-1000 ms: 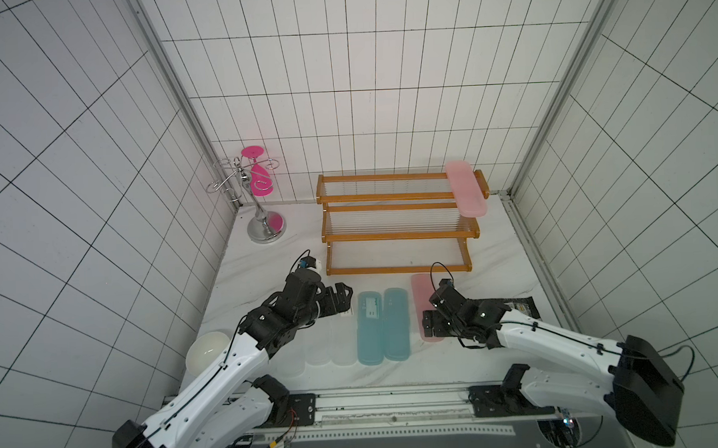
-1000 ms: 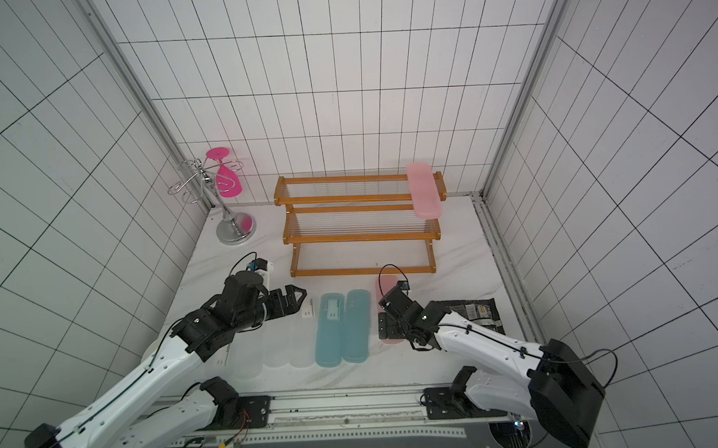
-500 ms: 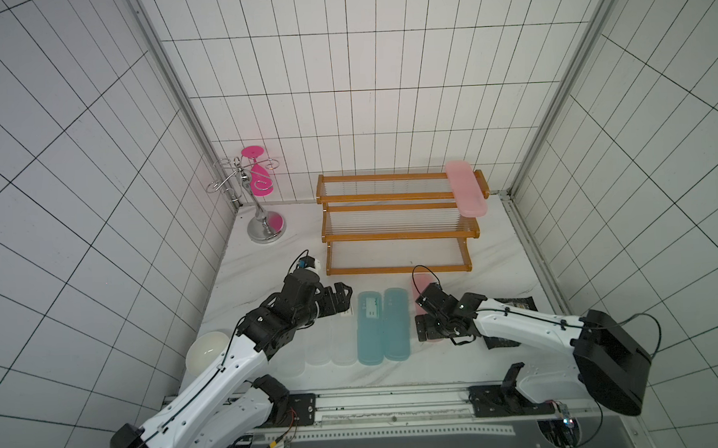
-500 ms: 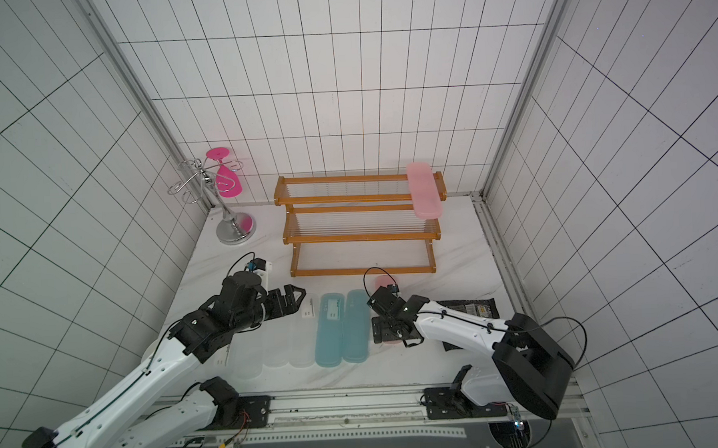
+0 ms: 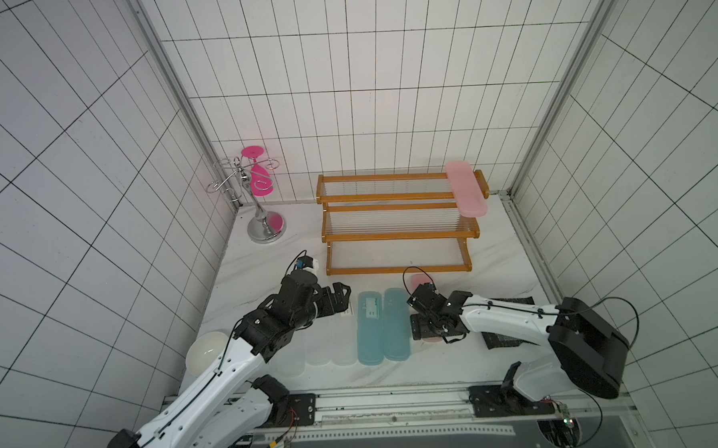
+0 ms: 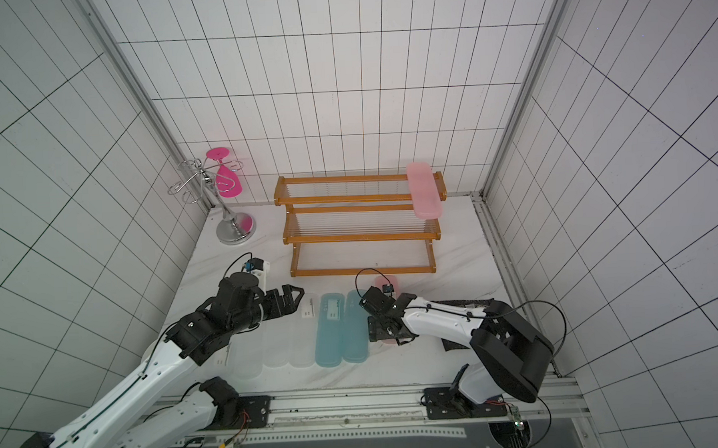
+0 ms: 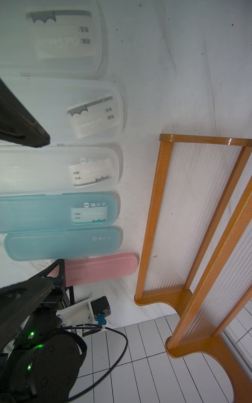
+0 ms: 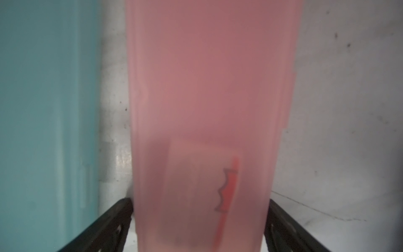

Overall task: Place the pencil cases on the shelf according to color
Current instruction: Pick up the pencil case from the center of the board.

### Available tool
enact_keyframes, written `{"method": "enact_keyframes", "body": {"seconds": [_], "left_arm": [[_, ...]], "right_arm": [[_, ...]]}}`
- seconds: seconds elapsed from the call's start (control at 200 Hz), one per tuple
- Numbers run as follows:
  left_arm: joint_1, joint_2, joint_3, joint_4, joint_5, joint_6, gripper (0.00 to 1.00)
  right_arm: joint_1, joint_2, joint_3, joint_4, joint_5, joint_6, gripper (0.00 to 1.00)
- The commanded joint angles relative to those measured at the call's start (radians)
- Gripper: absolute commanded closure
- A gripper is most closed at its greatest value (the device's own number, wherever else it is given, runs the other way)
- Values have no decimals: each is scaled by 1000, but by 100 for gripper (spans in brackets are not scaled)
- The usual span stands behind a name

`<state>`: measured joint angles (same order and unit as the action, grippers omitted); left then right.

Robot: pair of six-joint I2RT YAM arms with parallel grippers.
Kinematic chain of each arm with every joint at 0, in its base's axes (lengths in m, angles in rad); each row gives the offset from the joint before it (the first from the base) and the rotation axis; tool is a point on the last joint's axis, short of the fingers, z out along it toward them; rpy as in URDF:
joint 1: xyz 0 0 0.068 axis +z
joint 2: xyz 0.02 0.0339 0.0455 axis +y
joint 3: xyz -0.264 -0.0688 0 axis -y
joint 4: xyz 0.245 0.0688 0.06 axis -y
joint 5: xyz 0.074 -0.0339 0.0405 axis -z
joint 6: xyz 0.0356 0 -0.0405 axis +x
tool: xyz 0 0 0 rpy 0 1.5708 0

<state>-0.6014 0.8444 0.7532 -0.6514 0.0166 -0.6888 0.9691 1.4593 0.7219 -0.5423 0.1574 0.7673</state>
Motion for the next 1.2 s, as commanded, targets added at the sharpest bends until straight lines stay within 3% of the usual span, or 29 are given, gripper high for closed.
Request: {"method": "enact_keyframes", "body": {"seconds": [0.0, 0.235, 0.44, 0.635, 0.82, 0.91, 1.195], "left_arm": [[-3, -13, 18, -4, -17, 14, 2], [-3, -23, 37, -10, -22, 4, 2], [-3, -31, 123, -47, -24, 5, 2], [-2, -24, 262, -76, -35, 26, 2], [-3, 23, 391, -32, -56, 75, 2], [-3, 79, 462, -28, -61, 104, 2], [8, 269, 593, 1, -53, 141, 2]], "right_arm": [[7, -29, -27, -2, 47, 33, 9], [33, -138, -46, -65, 100, 56, 21], [89, -280, 31, -244, 154, 78, 31], [157, -380, 220, -404, 199, 52, 32], [162, -375, 489, -513, 248, -38, 32], [109, -341, 636, -555, 256, -98, 30], [-192, -125, 1013, -562, 84, -335, 30]]}}
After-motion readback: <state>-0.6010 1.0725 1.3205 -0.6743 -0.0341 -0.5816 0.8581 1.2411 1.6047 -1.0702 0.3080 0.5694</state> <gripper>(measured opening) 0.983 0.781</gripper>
